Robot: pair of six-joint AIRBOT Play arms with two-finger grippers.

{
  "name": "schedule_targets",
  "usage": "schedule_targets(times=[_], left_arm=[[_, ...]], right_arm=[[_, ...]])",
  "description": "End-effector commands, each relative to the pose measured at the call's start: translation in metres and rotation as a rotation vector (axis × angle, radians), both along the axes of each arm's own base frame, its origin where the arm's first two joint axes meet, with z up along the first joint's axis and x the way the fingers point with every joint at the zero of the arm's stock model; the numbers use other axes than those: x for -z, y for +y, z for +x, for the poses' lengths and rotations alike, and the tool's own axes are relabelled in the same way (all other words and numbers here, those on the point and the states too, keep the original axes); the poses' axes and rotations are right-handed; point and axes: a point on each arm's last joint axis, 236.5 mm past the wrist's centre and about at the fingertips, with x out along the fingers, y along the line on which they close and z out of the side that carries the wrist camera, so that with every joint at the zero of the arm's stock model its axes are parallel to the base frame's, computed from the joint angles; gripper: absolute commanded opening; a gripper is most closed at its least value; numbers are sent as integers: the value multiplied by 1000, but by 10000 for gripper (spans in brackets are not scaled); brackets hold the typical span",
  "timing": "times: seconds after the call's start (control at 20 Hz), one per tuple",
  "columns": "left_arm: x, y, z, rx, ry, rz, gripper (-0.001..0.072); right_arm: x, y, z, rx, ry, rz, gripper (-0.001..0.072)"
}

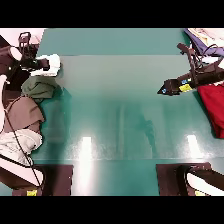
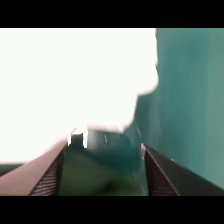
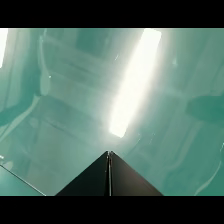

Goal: Fold the shirts.

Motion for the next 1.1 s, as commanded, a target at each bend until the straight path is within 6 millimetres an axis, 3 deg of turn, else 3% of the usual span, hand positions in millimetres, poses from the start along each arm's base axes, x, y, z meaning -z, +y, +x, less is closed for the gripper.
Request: schedule_targets(times=[0.0, 0.2, 0.6, 0.7, 0.8, 0.95, 1.05], left_arm=[[19, 9, 23, -11, -64, 31, 573], [35, 11, 28, 5, -60, 48, 572], [46, 13, 39, -1, -93, 54, 566], [45, 13, 39, 13, -91, 63, 323], [42, 10, 40, 43, -97, 75, 30], [29, 8, 42, 50, -97, 67, 28], [3, 4, 43, 56, -99, 51, 27]], right_arm=[[13, 1, -8, 20, 57, 8, 18], [29, 0, -15, 30, 102, 7, 18], [27, 0, -8, 47, 71, 12, 18], [27, 0, -8, 47, 71, 12, 18], [27, 1, -8, 46, 73, 12, 18], [27, 1, -8, 46, 73, 14, 18], [24, 6, -7, 49, 69, 40, 18]])
